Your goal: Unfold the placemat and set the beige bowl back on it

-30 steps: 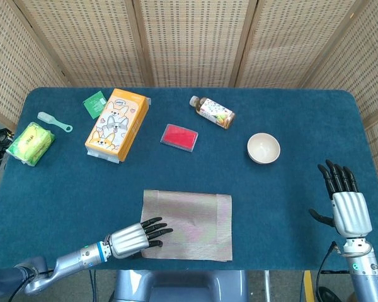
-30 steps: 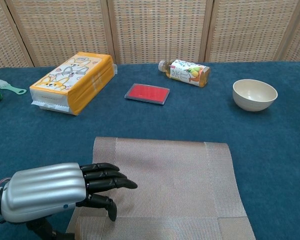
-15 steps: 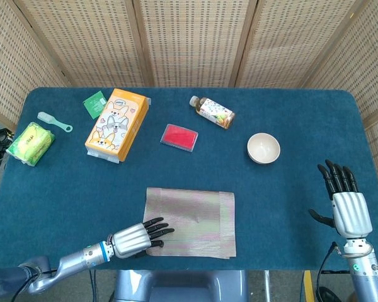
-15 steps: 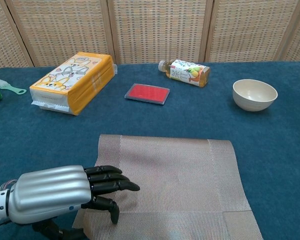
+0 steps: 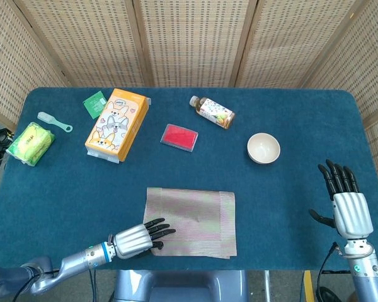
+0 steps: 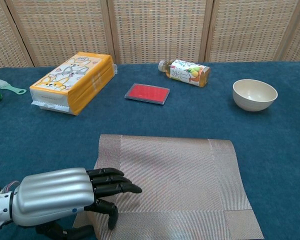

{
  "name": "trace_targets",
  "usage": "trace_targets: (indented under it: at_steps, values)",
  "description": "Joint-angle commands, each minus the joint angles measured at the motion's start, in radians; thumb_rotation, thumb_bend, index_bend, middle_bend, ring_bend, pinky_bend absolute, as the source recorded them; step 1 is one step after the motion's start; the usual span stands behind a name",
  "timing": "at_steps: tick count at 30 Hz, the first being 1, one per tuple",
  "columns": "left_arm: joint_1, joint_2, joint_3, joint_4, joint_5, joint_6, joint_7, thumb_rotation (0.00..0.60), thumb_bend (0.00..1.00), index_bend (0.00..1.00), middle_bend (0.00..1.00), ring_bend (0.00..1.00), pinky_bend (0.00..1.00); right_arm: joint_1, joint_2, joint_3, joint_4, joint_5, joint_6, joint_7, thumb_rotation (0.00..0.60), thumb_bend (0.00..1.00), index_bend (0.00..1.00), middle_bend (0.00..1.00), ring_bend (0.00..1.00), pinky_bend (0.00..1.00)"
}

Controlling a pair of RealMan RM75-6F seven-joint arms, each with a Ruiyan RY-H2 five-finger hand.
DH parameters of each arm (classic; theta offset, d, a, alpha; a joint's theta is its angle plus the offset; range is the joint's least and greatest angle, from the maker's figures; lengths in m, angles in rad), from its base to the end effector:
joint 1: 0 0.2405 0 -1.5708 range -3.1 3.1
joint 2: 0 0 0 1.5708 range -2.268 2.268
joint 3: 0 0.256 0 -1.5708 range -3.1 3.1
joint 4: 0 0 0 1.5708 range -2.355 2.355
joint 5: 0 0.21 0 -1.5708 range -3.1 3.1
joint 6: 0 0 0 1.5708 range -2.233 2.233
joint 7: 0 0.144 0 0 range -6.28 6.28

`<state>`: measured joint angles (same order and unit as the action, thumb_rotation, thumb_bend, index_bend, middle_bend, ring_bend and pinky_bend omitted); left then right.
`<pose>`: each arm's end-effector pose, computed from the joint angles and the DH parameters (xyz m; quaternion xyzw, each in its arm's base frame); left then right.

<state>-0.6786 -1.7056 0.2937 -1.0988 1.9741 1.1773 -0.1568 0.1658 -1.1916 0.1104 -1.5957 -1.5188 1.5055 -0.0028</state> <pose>-0.1986 0.2139 -0.0855 -0.8999 -0.2054 -0.3658 0.1192 -0.2827 -0.2164 0.1480 0.5876 -0.3538 0.4560 0.5672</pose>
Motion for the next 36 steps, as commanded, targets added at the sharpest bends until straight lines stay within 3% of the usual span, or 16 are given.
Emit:
trace_targets:
  at_steps: [1,5,15,23,27,31,36]
  values:
    - [0.0,-0.002,-0.001,0.001,-0.001,0.003,-0.001,0.6,0.55,0.41,0.0,0.0,0.0,0.0,0.001,0.001,-0.001,0.0,0.001,0.001,0.6,0.06,0.0,0.0,0.0,0.0]
    - [-0.001,-0.006,-0.002,0.003,-0.006,0.003,-0.005,0.6,0.55,0.47,0.0,0.0,0.0,-0.002,0.003,0.001,-0.002,-0.001,0.001,0.004,0.6,0.06,0.0,0.0,0.0,0.0]
    - [0.004,-0.028,-0.009,0.018,-0.008,0.037,-0.034,0.6,0.61,0.74,0.0,0.0,0.0,-0.003,0.006,0.002,-0.004,-0.002,0.001,0.01,0.6,0.06,0.0,0.0,0.0,0.0]
    - [0.007,-0.015,-0.052,-0.007,-0.033,0.09,-0.047,0.6,0.61,0.77,0.0,0.0,0.0,-0.004,0.008,0.003,-0.005,-0.003,0.002,0.014,0.6,0.06,0.0,0.0,0.0,0.0]
    - [-0.012,0.007,-0.141,-0.065,-0.093,0.104,-0.045,0.6,0.61,0.78,0.0,0.0,0.0,-0.004,0.008,0.004,-0.005,-0.002,0.002,0.013,0.6,0.06,0.0,0.0,0.0,0.0]
    - [-0.061,0.027,-0.283,-0.129,-0.23,0.038,-0.096,0.6,0.62,0.78,0.0,0.0,0.0,-0.001,0.005,0.005,-0.002,0.003,-0.007,0.011,0.6,0.06,0.0,0.0,0.0,0.0]
    - [-0.127,0.031,-0.453,-0.112,-0.396,-0.058,-0.107,0.6,0.61,0.78,0.0,0.0,0.0,-0.003,0.007,0.01,-0.002,0.004,0.001,0.015,0.6,0.06,0.0,0.0,0.0,0.0]
